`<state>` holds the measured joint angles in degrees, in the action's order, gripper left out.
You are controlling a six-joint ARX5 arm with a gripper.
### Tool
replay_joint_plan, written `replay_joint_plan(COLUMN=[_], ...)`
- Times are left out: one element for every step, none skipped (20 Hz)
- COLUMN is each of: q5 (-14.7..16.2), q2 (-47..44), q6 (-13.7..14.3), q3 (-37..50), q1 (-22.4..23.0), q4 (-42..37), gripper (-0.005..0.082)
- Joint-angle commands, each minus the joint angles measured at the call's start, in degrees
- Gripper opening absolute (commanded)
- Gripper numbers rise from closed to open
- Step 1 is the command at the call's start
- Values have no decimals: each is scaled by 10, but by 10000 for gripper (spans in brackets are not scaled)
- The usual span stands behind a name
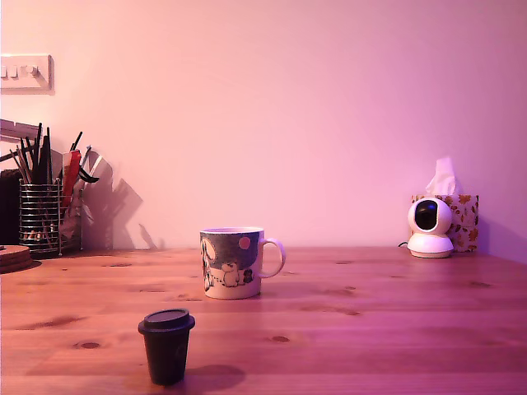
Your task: Pick up the coffee capsules on the table and drop them inside the coffee cup
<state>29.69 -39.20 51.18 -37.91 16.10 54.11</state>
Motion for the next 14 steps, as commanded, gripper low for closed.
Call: replay_joint_plan(q5=[-1, 0, 3, 3, 3, 9, 21, 29, 36, 53, 81, 99, 113, 119], q2=[-2, -3, -6, -7, -10, -10, -10, -10, -10, -10, -10, -10, -10, -10], q6=[3, 2, 2, -2, -2, -5, -14, -25, -35, -45, -47, -42, -43, -42], q3=[3, 3, 3, 3, 3, 3, 3, 3, 3, 3, 4, 6, 11, 15], q1=[2, 2, 2, 2, 2, 2, 2, 2, 2, 2, 2, 2, 2, 2], q4=[-6, -5, -6, -6, -10, -16, -24, -35, -44, -45, -46, -52, -64, -67], gripper=[544, 543, 535, 528, 528, 528, 528, 507, 477, 475, 475, 475, 475, 475])
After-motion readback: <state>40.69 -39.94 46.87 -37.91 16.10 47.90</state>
